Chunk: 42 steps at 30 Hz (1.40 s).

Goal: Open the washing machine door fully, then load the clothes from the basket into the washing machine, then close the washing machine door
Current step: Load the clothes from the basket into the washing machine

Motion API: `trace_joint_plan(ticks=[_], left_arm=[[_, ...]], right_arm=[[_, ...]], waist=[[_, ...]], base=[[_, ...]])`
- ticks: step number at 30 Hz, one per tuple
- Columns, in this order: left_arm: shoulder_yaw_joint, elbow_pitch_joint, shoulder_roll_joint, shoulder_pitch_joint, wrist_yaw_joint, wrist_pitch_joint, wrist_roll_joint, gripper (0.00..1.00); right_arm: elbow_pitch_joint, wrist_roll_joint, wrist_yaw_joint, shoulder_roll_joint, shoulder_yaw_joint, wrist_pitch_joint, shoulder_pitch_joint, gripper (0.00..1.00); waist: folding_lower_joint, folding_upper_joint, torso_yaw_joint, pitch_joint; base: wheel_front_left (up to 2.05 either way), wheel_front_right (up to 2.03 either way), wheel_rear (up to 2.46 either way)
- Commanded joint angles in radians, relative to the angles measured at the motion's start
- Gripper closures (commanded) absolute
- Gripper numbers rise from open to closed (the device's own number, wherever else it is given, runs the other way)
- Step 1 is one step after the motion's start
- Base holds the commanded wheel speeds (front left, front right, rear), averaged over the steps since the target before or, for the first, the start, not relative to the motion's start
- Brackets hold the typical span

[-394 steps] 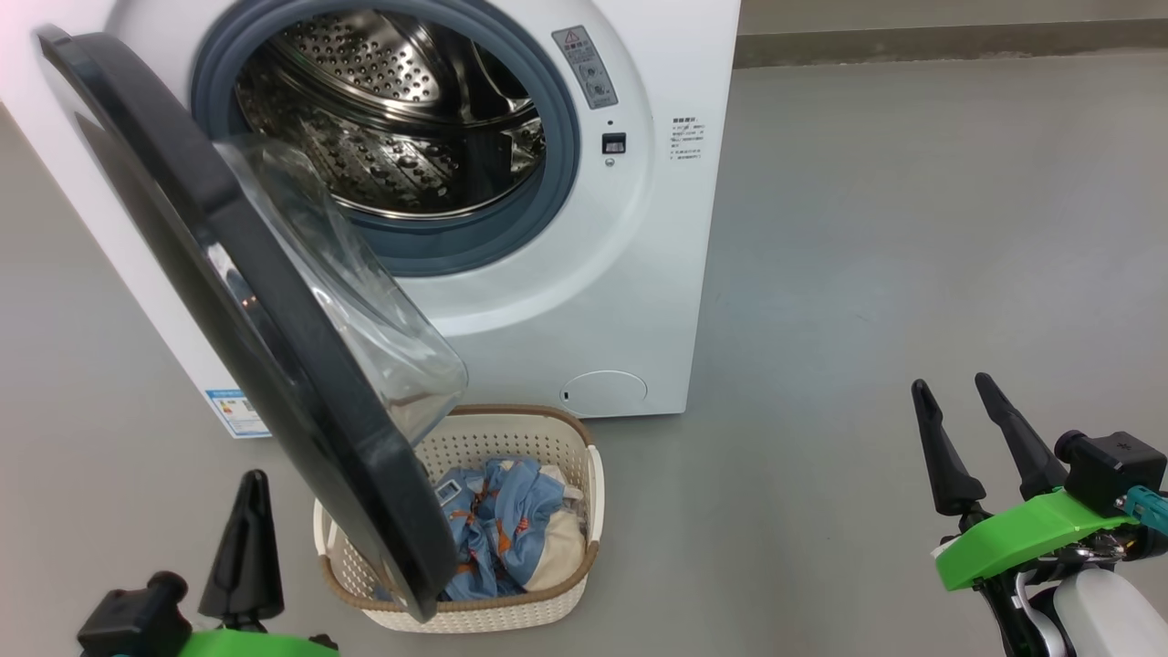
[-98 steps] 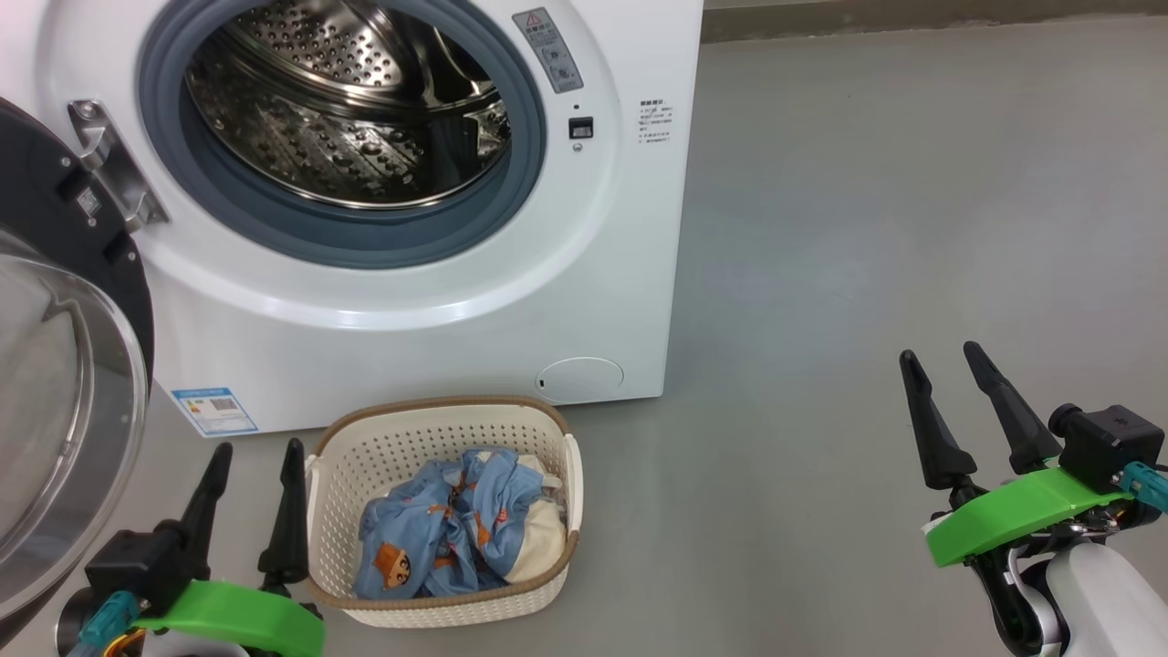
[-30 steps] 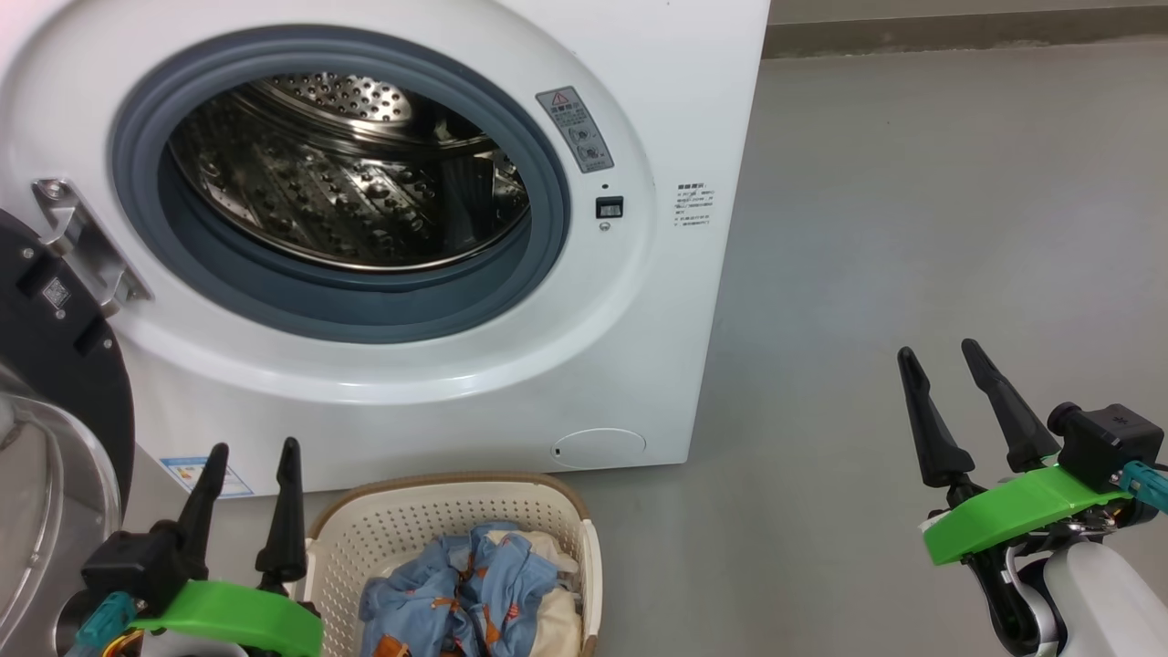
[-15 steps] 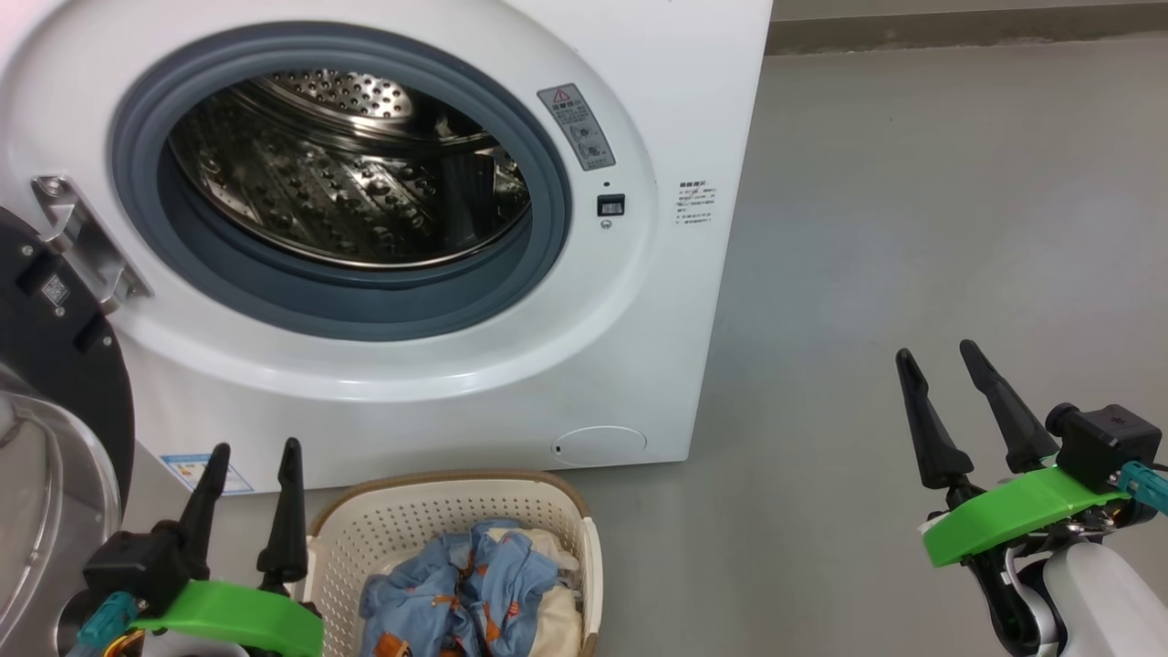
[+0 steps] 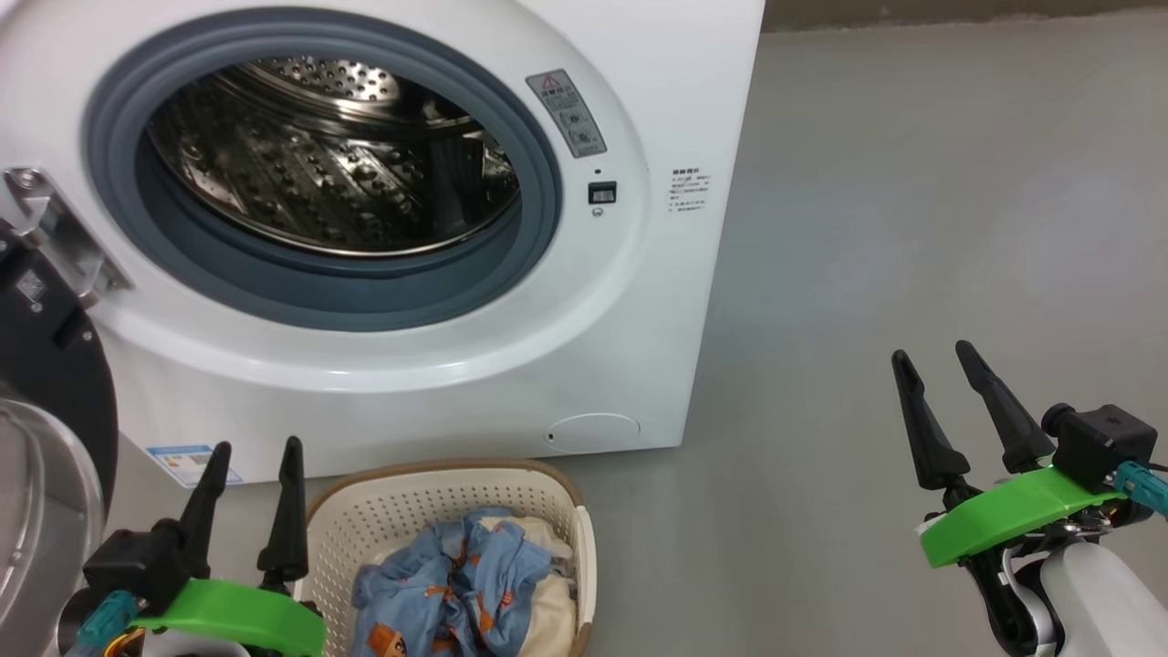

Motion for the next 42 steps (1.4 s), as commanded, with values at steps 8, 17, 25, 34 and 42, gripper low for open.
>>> trace_joint_plan(ticks=[8, 17, 25, 34, 42], left_arm=[[0.013, 0.014, 0.021, -0.075, 0.004, 0.008, -0.006, 0.0], [-0.013, 0.096, 0.011, -0.15, -0.027, 0.027, -0.014, 0.0], [-0.039, 0.204, 0.002, -0.236, -0.065, 0.045, -0.019, 0.0], [-0.065, 0.348, 0.001, -0.335, -0.099, 0.086, -0.02, 0.0], [-0.081, 0.532, 0.009, -0.437, -0.121, 0.118, -0.016, 0.0]], right_arm=[[-0.031, -0.005, 0.006, -0.008, 0.011, -0.012, -0.043, 0.0], [-0.04, -0.01, 0.006, 0.008, -0.003, -0.012, -0.07, 0.0], [-0.039, -0.011, 0.006, 0.03, -0.002, -0.012, -0.109, 0.0], [-0.034, -0.007, 0.006, 0.058, 0.007, -0.012, -0.161, 0.0], [-0.045, -0.012, 0.006, 0.074, 0.009, -0.012, -0.213, 0.0]], waist=[[0.0, 0.0, -0.024, 0.075], [0.0, 0.0, -0.052, 0.199], [0.0, 0.0, -0.074, 0.32], [0.0, 0.0, -0.097, 0.46], [0.0, 0.0, -0.124, 0.576]], base=[[0.0, 0.0, 0.0], [0.0, 0.0, 0.0], [0.0, 0.0, 0.0], [0.0, 0.0, 0.0], [0.0, 0.0, 0.0]])
